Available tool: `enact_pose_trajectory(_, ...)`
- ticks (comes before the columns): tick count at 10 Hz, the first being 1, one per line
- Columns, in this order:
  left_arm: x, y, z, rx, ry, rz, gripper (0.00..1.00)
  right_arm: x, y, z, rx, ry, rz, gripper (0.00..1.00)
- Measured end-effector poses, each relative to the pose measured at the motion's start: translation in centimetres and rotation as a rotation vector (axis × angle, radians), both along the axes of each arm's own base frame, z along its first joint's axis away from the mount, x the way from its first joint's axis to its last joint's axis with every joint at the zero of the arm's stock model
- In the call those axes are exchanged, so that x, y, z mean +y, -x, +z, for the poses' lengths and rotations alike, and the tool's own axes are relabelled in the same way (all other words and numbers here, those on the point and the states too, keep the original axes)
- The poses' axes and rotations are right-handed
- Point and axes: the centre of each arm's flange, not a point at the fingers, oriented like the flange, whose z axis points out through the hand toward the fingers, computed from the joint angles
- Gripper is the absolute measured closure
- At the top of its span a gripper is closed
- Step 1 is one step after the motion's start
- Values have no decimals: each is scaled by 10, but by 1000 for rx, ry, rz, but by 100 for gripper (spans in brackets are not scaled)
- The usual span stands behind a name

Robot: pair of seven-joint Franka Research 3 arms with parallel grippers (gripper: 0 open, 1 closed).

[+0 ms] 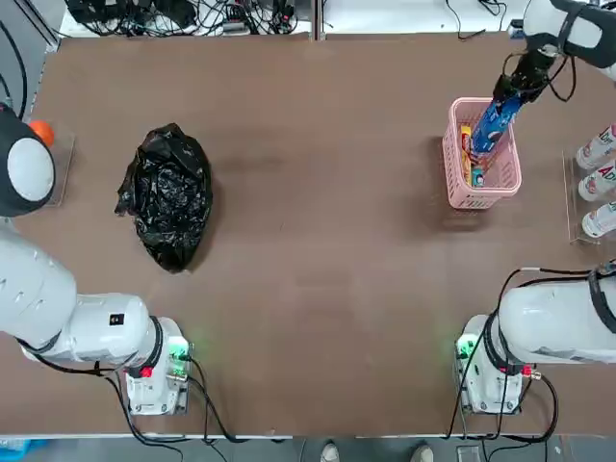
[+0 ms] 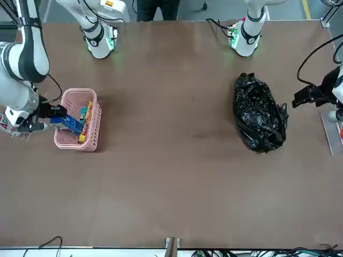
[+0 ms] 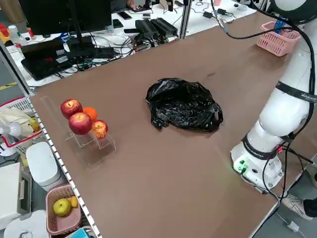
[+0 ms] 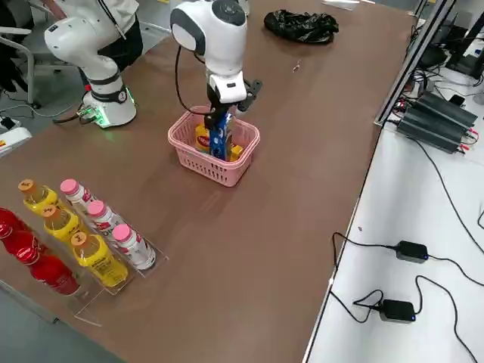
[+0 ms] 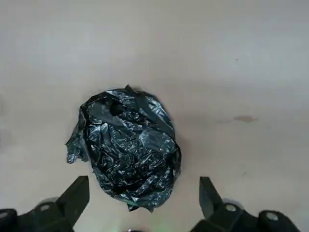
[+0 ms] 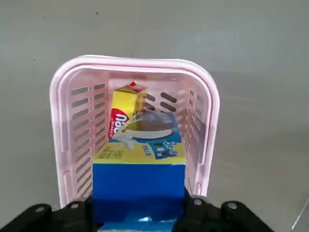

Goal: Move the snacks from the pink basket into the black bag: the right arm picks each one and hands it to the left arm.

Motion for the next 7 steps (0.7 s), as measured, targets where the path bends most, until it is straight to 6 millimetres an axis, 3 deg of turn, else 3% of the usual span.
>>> enact_pose_trajectory(4,1,-8,-13,20,110,21,0,5,-8,47,38,-8,18,46)
enact_pose_trajectory(7,-3,-13,-15,14,140,71,0,24,-11,76,65,-10,29,46)
